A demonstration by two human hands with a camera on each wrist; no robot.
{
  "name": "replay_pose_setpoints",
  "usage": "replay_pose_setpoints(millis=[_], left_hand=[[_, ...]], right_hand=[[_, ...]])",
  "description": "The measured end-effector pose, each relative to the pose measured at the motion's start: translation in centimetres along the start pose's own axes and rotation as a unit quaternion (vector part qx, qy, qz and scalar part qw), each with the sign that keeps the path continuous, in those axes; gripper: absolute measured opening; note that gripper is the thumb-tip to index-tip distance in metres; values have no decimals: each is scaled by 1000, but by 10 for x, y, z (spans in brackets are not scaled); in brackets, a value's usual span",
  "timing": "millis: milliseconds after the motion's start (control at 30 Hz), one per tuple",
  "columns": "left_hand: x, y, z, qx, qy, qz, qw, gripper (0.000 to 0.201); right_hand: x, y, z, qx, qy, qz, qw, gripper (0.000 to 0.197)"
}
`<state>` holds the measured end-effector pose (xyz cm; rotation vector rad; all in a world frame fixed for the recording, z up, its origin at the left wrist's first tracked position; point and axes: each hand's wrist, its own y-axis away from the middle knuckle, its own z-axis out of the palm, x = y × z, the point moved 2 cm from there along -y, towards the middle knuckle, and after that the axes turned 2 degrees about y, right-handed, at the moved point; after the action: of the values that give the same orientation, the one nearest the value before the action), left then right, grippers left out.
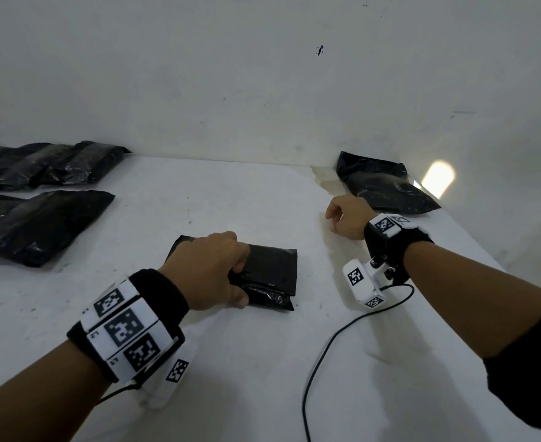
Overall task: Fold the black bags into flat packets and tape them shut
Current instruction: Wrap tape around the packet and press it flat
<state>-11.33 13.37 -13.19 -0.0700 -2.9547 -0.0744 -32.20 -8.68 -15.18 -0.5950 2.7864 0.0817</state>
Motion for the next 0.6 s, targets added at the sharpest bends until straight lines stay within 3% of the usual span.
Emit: replay_pose_setpoints(millis=[133, 300, 433, 600], left_hand=[[0, 0, 0, 0, 6, -5, 1000, 45], [0, 0, 0, -9, 13, -13, 1000, 45], [1, 0, -1, -14, 14, -17, 1000, 45], [0, 0, 0, -16, 9, -17, 1000, 46]], right_hand=[[6, -9, 3, -25, -5, 35, 999, 36], [1, -13, 2, 18, 23, 44, 999, 18], [10, -24, 6, 32, 9, 80, 996, 34], [12, -23, 4, 47, -10, 79, 996, 23]])
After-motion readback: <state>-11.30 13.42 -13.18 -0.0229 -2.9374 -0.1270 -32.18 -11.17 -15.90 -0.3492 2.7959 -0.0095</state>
